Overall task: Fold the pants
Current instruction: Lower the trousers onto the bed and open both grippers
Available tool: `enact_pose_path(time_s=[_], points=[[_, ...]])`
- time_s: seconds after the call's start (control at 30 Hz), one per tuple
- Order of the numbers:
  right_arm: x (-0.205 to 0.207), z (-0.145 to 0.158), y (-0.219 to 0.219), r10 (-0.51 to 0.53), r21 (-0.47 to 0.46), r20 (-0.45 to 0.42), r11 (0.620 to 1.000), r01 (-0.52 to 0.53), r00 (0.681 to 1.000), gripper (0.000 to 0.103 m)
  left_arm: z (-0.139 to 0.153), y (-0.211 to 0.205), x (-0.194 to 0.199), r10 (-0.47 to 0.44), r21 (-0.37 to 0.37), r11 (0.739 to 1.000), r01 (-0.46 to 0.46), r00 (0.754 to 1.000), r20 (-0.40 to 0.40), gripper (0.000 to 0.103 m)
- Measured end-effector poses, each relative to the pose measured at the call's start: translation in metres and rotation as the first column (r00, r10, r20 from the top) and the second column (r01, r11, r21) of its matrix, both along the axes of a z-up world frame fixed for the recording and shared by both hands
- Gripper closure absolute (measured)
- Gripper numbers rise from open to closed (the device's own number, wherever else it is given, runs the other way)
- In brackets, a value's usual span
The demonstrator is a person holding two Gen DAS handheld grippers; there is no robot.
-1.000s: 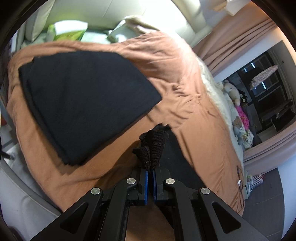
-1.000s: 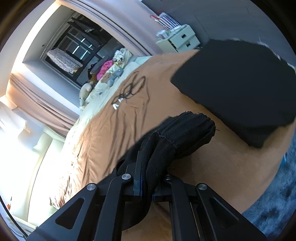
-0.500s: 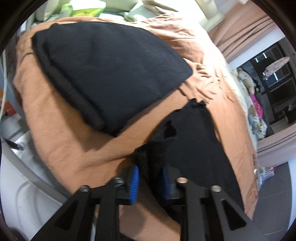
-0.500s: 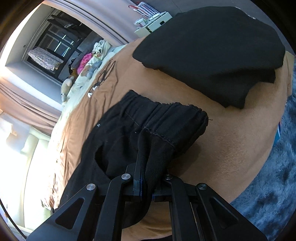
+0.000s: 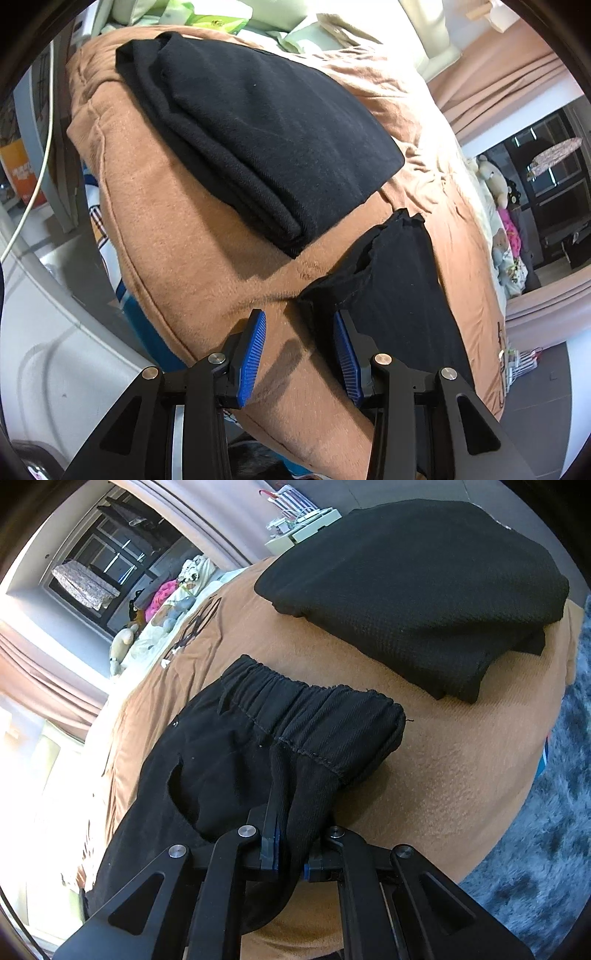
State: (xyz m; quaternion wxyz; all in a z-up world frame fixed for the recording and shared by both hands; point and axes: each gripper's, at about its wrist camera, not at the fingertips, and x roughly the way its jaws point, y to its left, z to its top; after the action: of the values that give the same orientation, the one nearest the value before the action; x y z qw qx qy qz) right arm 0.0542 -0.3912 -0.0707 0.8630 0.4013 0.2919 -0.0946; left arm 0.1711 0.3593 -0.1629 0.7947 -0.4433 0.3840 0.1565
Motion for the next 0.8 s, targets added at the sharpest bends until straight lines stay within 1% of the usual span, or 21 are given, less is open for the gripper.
enact_pose_path(time_s=[0.03,0.07,0.1,0.13,0.17,0.27,0.37,0.47,0.57,0.63,0.67,0.8], points=[[-0.002,-0.003,-0.001,0.0,-0.001,0.002,1.0,0.0,1.0,0.1,-0.001,0.001,-0.001,0.006,-0.003,1.0,-0.006,1.0,0.001,0.065],[-0.001,-0.003,0.0,-0.003,0.003,0.001,1.0,0.003,1.0,0.1,-0.003,0.001,-0.002,0.013,-0.003,1.0,-0.013,1.0,-0.001,0.07],[-0.001,-0.004,0.001,-0.004,0.005,-0.002,1.0,0.004,1.0,0.1,-0.005,0.002,-0.001,0.012,-0.005,1.0,-0.012,1.0,-0.007,0.073],[-0.003,-0.007,-0.001,-0.002,0.007,-0.003,1.0,0.003,1.0,0.1,-0.007,0.002,0.0,0.01,-0.007,1.0,-0.01,1.0,-0.014,0.079],[-0.003,-0.008,-0.001,-0.002,0.011,-0.003,1.0,0.002,1.0,0.1,-0.01,0.003,0.001,0.013,-0.011,1.0,-0.014,1.0,-0.023,0.082],[-0.009,-0.012,-0.007,0.004,0.032,0.001,0.999,-0.004,1.0,0.1,-0.012,0.003,0.005,0.016,-0.025,1.0,-0.017,1.0,-0.01,0.082],[-0.01,-0.012,-0.008,0.009,0.031,-0.002,0.999,-0.009,1.0,0.1,-0.008,0.001,0.012,0.003,-0.027,1.0,-0.002,1.0,0.024,0.082],[-0.01,-0.011,-0.009,0.013,0.034,-0.003,0.999,-0.013,1.0,0.1,-0.009,-0.003,0.022,-0.006,0.013,1.0,0.006,1.0,-0.016,0.082],[-0.013,-0.01,-0.009,0.019,0.048,0.002,0.999,-0.019,1.0,0.099,-0.016,0.001,0.026,0.01,0.006,1.0,-0.01,1.0,-0.027,0.082],[-0.017,-0.009,-0.007,0.024,0.051,0.0,0.998,-0.024,1.0,0.096,-0.017,0.002,0.027,0.02,0.01,1.0,-0.02,1.0,-0.02,0.082],[-0.019,-0.008,-0.006,0.027,0.045,-0.003,0.999,-0.027,1.0,0.096,-0.017,0.002,0.028,0.026,0.018,1.0,-0.025,1.0,-0.016,0.086],[-0.031,0.0,-0.001,0.034,0.002,-0.02,0.999,-0.034,0.999,0.095,-0.011,0.002,0.022,0.059,0.042,0.997,-0.059,0.998,0.0,0.093]])
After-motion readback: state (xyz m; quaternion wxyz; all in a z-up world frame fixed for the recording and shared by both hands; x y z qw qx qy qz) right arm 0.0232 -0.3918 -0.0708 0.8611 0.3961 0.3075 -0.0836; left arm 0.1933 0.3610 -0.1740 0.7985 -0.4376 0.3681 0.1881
